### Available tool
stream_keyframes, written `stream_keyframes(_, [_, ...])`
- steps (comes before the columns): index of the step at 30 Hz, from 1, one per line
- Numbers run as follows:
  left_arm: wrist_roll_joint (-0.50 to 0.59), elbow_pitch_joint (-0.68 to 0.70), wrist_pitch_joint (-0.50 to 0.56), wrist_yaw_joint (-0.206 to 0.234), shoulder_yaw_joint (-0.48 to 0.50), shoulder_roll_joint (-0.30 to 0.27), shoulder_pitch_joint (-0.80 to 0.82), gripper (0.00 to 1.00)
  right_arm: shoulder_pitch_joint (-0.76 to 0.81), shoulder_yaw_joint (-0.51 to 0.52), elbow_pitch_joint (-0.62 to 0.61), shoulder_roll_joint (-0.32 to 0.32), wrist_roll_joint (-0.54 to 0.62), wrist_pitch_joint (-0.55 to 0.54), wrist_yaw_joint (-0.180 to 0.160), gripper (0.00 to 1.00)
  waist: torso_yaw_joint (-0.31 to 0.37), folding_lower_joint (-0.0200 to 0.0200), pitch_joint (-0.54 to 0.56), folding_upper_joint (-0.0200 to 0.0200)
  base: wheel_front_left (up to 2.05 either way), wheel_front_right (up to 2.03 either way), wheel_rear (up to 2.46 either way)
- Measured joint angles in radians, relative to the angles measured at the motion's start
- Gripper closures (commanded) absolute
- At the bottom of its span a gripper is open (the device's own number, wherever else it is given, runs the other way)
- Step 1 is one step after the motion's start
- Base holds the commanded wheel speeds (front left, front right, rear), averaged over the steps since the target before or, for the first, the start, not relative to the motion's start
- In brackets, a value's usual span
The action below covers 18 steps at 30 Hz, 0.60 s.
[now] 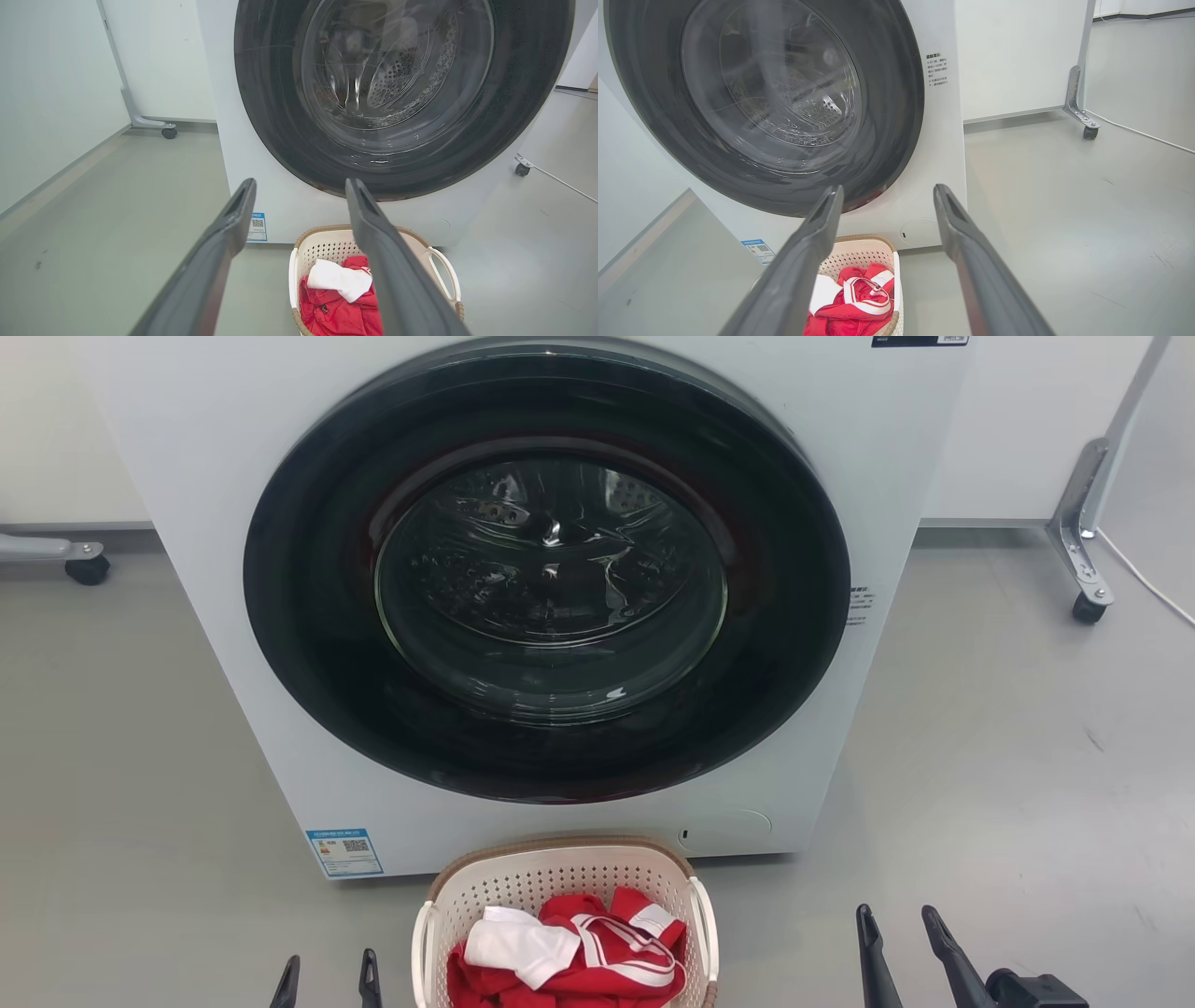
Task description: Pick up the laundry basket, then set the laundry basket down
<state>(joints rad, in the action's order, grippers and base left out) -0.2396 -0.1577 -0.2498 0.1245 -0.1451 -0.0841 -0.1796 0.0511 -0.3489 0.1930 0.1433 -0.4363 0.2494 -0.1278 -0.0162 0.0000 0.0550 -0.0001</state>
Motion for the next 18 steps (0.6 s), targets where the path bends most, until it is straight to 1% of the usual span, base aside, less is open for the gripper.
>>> stream_keyframes(7, [0.032, 0.046, 0.000, 0.000, 0.002, 0.011, -0.019, 0.00, 0.028, 0.029, -0.046, -0.017, 0.055, 0.000, 0.000, 0.00, 0.007, 0.0000, -0.003, 0.0001, 0.00, 0.00, 0.00])
stream_keyframes(18, [0.069, 0.075, 0.000, 0.000, 0.010, 0.018, -0.034, 0.00, 0.047, 0.060, -0.094, -0.035, 0.101, 0.000, 0.000, 0.00, 0.009, 0.0000, -0.009, 0.0001, 0.00, 0.00, 0.00])
